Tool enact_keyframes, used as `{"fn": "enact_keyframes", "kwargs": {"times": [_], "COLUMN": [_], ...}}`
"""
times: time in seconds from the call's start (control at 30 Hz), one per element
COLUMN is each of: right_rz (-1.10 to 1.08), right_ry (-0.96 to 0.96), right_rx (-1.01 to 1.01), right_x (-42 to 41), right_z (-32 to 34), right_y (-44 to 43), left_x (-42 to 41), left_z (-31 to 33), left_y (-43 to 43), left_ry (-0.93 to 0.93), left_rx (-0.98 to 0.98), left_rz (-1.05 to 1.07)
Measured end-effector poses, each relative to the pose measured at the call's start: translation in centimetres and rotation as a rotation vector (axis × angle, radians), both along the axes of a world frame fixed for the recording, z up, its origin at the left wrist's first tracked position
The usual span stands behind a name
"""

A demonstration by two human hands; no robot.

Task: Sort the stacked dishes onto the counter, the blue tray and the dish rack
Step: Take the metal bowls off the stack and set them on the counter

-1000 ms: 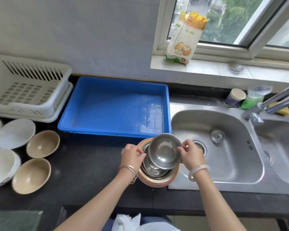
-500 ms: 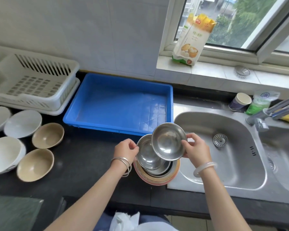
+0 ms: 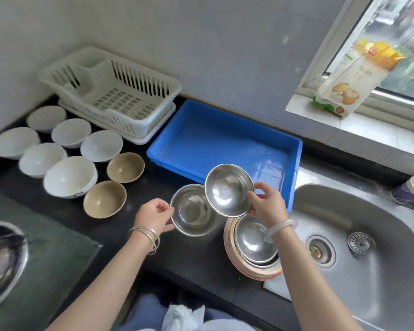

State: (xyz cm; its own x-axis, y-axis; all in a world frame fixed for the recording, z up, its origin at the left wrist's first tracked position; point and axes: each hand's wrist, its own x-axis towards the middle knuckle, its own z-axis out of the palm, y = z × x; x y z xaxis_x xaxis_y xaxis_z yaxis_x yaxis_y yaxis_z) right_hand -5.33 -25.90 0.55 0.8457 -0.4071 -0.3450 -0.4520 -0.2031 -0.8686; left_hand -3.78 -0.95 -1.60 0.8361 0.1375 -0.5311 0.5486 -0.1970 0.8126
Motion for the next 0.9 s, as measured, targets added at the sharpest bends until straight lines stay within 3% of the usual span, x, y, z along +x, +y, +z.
{"fn": "enact_keyframes", "kwargs": {"times": [0.13,0.33,0.43,0.67,0.9], "right_rz": [0.062,0.186,0.181,0.129,0.08], "right_ry": [0.078,0.178,0.245,0.339,0.357], "right_rx": [0.085,-0.01,0.035,0.204,0.244], "right_x": [3.2,6.7,8.1,10.1,10.9], "right_z": [-2.6,-6.5,-7.7,-9.3,-10.5], "right_y": [3.8,9.2,11.2,14.6,15.9], "left_x": [-0.4,-1.2,-1.4,-0.9,-0.8], "left_z": [-2.0,-5.0,-6.0,-7.0,-7.3], "left_y": [4.2,8.7,10.2,12.4,12.9], "left_ry": [0.092,0.15,0.181,0.206,0.231], "left_rx": [-0.035,-0.034,-0.042,-0.044,-0.059], "left_rz": [0.143,0.305,0.354,0.395,0.371]}}
